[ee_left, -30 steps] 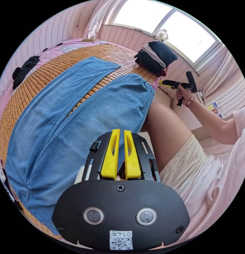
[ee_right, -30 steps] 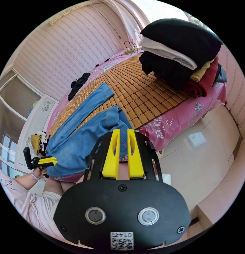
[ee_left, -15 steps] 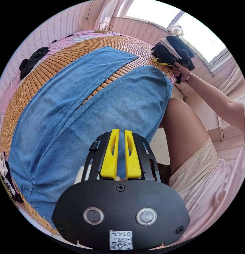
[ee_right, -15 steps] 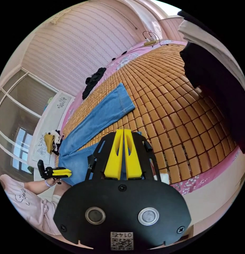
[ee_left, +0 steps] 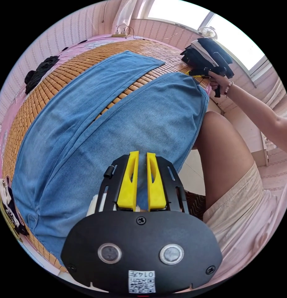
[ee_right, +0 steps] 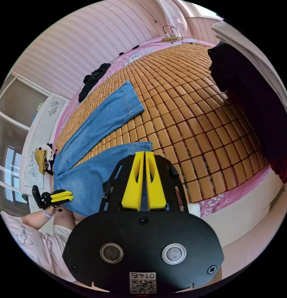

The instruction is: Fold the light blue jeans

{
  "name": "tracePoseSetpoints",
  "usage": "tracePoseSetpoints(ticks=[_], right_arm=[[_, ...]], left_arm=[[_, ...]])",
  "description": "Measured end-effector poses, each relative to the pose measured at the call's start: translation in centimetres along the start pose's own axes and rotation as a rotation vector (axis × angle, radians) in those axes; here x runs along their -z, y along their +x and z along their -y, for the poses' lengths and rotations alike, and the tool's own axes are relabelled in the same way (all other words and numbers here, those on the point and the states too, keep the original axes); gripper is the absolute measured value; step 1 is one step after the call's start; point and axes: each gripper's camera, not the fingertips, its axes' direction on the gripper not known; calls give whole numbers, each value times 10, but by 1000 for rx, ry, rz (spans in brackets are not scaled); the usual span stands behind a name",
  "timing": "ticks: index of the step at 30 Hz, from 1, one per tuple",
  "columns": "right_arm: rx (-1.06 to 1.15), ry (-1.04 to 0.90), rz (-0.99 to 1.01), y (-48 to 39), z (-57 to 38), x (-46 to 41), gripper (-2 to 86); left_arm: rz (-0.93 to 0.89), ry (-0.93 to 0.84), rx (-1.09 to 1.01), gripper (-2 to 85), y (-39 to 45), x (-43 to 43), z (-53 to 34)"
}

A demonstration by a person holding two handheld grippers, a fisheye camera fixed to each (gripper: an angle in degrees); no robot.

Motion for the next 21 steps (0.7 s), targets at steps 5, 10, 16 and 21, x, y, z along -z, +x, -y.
tracePoseSetpoints(ticks=[5, 10, 16, 21], right_arm=[[75, 71, 42, -8, 15, 18, 2], [64, 10, -55, -18, 38, 7, 36], [131, -120, -95, -22, 35, -30, 9], [164, 32, -27, -28, 46, 10, 4]], left_arm=[[-17, 12, 16, 50, 1, 5, -3], [-13, 2, 14, 51, 6, 14, -2], [-8, 23, 23, 51, 9, 28, -9], [-33, 40, 13, 52, 9, 47, -16]])
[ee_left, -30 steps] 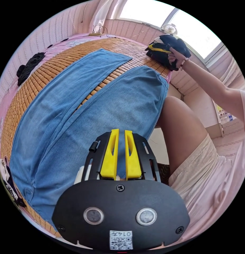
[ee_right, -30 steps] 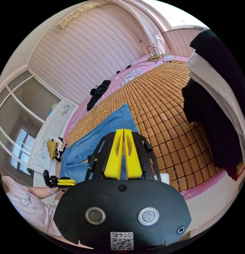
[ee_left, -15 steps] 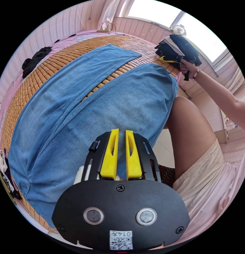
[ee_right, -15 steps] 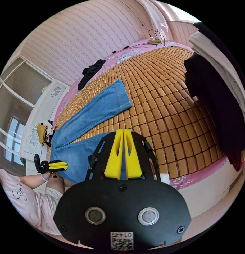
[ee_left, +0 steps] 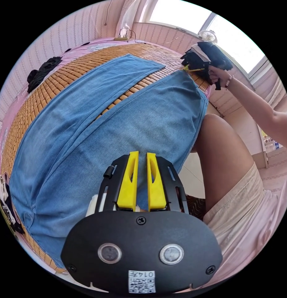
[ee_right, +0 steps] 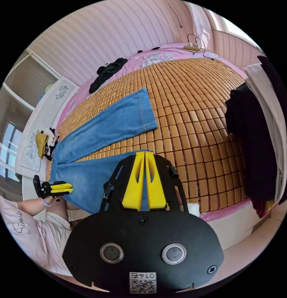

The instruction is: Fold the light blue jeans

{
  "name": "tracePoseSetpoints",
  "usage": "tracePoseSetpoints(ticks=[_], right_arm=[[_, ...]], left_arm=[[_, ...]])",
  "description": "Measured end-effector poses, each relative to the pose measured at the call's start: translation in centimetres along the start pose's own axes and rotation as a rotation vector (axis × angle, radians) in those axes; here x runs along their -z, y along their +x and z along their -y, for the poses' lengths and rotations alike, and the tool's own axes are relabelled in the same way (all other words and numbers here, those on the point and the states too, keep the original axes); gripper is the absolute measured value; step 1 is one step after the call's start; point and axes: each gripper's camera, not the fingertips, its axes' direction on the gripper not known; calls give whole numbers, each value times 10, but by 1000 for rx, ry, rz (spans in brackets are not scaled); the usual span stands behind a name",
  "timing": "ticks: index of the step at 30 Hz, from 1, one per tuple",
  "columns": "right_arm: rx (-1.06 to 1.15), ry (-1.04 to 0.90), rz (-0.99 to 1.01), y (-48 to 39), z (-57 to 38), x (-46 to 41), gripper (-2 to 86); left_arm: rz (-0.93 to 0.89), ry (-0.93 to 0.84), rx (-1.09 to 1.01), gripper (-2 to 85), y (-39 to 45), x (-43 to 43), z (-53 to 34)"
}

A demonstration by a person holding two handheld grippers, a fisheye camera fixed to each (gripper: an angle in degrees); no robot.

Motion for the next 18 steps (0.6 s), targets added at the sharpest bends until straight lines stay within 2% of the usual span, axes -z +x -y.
tracePoseSetpoints(ticks=[2, 4, 9, 15, 18], right_arm=[[-51, 155, -29, -3, 12, 26, 10], [-99, 209, -95, -1, 17, 33, 25], [-112, 73, -129, 13, -26, 22, 77], [-367, 4, -154, 44, -143, 3, 106], [-539, -25, -39, 64, -167, -14, 107]], left_arm=[[-28, 23, 12, 54, -2, 11, -3], [-31, 40, 26, 55, -4, 22, -5], [-21, 65, 54, 54, -10, 56, -10], [-8, 41, 100, 55, -17, 84, -26], [11, -19, 120, 53, -20, 90, -32]])
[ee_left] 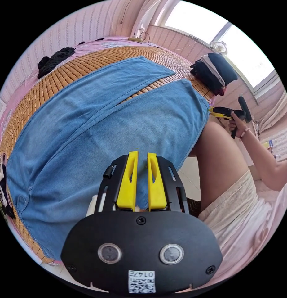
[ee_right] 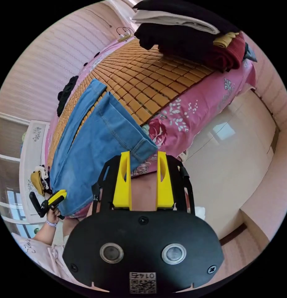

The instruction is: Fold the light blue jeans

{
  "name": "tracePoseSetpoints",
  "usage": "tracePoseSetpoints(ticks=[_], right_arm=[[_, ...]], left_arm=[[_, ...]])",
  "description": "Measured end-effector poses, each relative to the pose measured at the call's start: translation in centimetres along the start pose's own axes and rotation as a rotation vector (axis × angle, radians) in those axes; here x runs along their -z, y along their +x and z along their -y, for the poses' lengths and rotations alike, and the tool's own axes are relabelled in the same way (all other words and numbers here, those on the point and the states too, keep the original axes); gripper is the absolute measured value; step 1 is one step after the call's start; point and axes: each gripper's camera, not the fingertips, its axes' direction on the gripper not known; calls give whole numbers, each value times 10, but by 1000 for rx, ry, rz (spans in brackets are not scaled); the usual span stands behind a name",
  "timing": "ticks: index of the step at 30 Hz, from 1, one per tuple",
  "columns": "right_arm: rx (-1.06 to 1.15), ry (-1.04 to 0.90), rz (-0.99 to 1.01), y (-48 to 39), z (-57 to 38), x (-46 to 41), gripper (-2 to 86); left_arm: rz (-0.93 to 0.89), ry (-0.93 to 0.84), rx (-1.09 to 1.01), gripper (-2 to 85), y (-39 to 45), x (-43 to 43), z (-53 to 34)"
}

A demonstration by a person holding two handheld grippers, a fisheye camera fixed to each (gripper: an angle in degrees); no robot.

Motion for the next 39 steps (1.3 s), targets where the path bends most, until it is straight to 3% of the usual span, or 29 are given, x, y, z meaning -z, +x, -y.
tracePoseSetpoints(ticks=[2, 8, 13, 19, 24, 27, 31, 35, 39], right_arm=[[-37, 57, 160, 8, 0, 4, 64], [83, 154, 209, -6, 0, 66, 20], [24, 16, 159, 21, 9, 54, 15], [-23, 10, 127, 34, 6, 59, 7], [-29, 18, 136, 36, 1, 62, 1], [-77, 59, 178, 40, 1, 68, 7], [-233, 110, 150, 52, -5, 67, 75], [-246, -18, 100, 51, 6, 38, 105], [-266, 30, 148, 42, 19, 43, 30]], left_arm=[[0, 17, -7, 52, -2, 9, -4], [-5, 9, 43, 49, -17, 52, -11], [-36, 92, 136, 50, -49, 116, -47], [46, 237, 498, 51, -142, 229, -171], [186, 369, 981, 52, -218, 318, -330], [181, 364, 1226, 52, -250, 340, -396], [72, 467, 1369, 78, -276, 353, -440], [11, 585, 1396, 115, -297, 369, -446], [-45, 426, 1420, 64, -320, 374, -440]])
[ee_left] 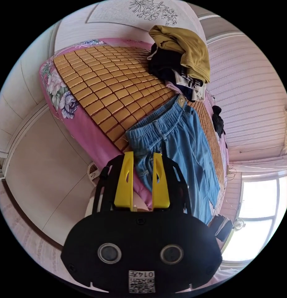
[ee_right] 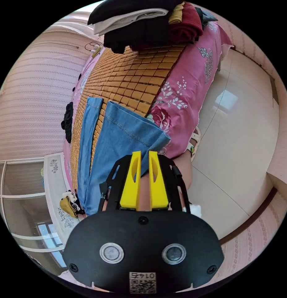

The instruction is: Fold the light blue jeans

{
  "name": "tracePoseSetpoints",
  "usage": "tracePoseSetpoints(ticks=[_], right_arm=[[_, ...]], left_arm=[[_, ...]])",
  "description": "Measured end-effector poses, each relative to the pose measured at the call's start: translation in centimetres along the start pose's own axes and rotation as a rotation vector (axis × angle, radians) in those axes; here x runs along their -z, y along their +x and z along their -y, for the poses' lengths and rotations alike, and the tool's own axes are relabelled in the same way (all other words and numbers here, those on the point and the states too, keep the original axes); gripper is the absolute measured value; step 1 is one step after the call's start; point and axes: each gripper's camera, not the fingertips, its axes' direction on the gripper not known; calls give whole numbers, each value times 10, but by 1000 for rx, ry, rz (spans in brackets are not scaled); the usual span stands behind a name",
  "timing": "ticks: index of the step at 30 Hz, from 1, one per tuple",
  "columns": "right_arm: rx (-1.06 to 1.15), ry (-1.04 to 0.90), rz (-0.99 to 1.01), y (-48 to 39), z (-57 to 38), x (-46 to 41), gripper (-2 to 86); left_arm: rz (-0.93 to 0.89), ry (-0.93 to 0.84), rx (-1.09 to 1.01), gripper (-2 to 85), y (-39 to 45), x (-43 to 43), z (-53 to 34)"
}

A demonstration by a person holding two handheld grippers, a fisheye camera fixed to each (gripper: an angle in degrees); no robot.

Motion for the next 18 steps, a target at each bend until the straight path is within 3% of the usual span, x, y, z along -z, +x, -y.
tracePoseSetpoints(ticks=[2, 9, 14, 18], right_arm=[[59, 35, 102, -9, 3, 12, 11], [97, 119, 36, -1, -2, 43, 17], [-67, -11, 63, 31, -5, 9, 150], [-115, 47, 136, 37, -7, 3, 136]], left_arm=[[13, -25, -54, 42, 2, 11, 6], [-52, 52, -116, 26, -26, 86, -1], [-76, 47, -86, 30, -43, 111, -1], [-54, 35, -73, 35, -41, 126, 2]])
